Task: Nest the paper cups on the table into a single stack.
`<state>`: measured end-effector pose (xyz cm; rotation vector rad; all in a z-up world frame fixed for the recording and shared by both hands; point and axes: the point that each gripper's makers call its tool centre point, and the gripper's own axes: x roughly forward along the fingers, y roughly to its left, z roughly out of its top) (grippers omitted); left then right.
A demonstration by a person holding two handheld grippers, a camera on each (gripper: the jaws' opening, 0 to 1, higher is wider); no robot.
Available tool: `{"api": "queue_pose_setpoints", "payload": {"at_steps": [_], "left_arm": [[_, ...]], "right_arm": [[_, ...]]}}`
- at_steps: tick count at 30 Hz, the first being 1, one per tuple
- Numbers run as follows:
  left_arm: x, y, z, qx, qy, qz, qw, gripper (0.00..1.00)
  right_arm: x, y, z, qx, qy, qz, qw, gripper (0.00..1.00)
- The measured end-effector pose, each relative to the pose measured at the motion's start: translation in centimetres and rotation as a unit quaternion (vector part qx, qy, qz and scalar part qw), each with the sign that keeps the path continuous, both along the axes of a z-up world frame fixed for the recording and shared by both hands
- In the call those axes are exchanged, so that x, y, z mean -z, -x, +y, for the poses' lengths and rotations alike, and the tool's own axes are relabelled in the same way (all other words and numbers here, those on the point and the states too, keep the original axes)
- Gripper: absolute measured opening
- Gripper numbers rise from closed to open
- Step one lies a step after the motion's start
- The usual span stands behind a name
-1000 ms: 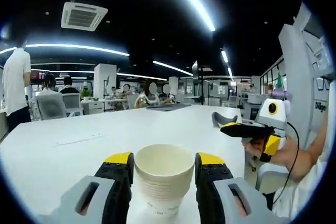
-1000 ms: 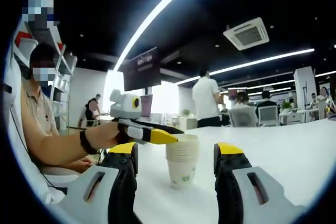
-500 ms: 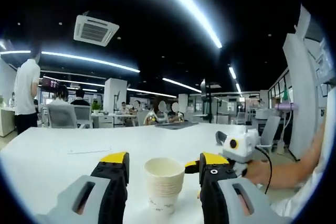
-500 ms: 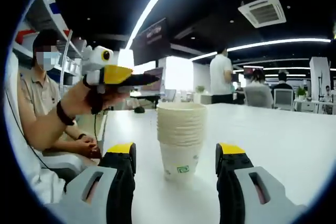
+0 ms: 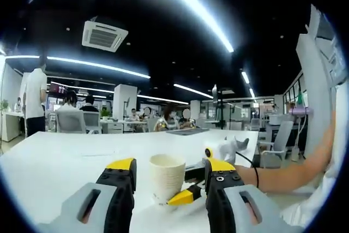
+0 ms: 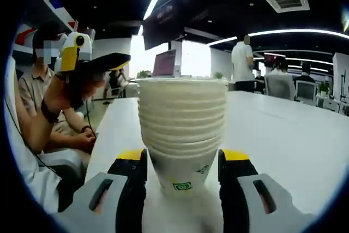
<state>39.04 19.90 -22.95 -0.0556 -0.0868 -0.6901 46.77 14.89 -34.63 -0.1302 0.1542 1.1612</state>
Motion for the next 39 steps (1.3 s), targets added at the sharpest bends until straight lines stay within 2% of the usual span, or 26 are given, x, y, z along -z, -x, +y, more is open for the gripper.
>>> {"api": "queue_pose_setpoints", "payload": {"at_steps": [7,11,13,17,20,22,25,27,31,33,34,36,39], "left_arm": [[0.2,-0.1,0.9,-0.008,0.007,-0.003,0.9999,0.52],[0.7,-0.2,1.4,-0.013,0.011,0.0,0.9999,0.52],[1.2,-0.2,1.5,-0.016,0.011,0.005,0.9998,0.52],[1.6,-0.1,1.6,-0.017,0.009,0.01,0.9998,0.51],[1.3,0.1,1.9,-0.022,0.009,0.007,0.9997,0.51],[0.9,0.2,2.0,-0.023,0.011,0.005,0.9997,0.51],[0.6,0.2,2.1,-0.027,0.01,0.003,0.9996,0.5],[0.5,0.3,2.1,-0.029,0.009,0.002,0.9995,0.5],[0.6,0.3,2.2,-0.032,0.007,0.003,0.9995,0.49],[0.9,0.4,2.0,-0.031,0.004,0.006,0.9995,0.49],[1.0,0.4,2.0,-0.031,0.003,0.007,0.9995,0.49],[1.1,0.5,2.0,-0.032,0.003,0.008,0.9994,0.49],[1.2,0.7,1.8,-0.032,0.006,0.008,0.9994,0.48]], "right_arm": [[-0.4,-1.3,0.4,-0.001,-0.01,-0.002,0.9999,0.46],[-2.3,-3.5,0.6,0.002,-0.013,-0.026,0.9996,0.45],[-3.6,-5.6,0.7,0.008,-0.025,-0.028,0.9993,0.45],[-5.9,-12.6,0.6,0.043,-0.037,-0.045,0.9974,0.45],[-6.8,-17.3,1.2,0.059,-0.041,-0.05,0.9962,0.45],[-7.0,-19.6,1.7,0.064,-0.042,-0.054,0.9956,0.45],[-6.5,-22.9,2.6,0.075,-0.033,-0.051,0.9954,0.45],[-5.5,-25.9,3.3,0.082,-0.028,-0.034,0.9956,0.45],[-3.3,-28.3,3.8,0.104,-0.008,-0.004,0.9945,0.45],[-2.3,-29.8,4.0,0.112,0.006,0.002,0.9936,0.45],[-2.0,-29.8,4.1,0.113,0.008,0.003,0.9936,0.45],[-1.8,-30.4,4.2,0.122,-0.008,0.016,0.9923,0.45],[-1.6,-30.8,4.4,0.13,-0.013,0.02,0.9912,0.45]]}}
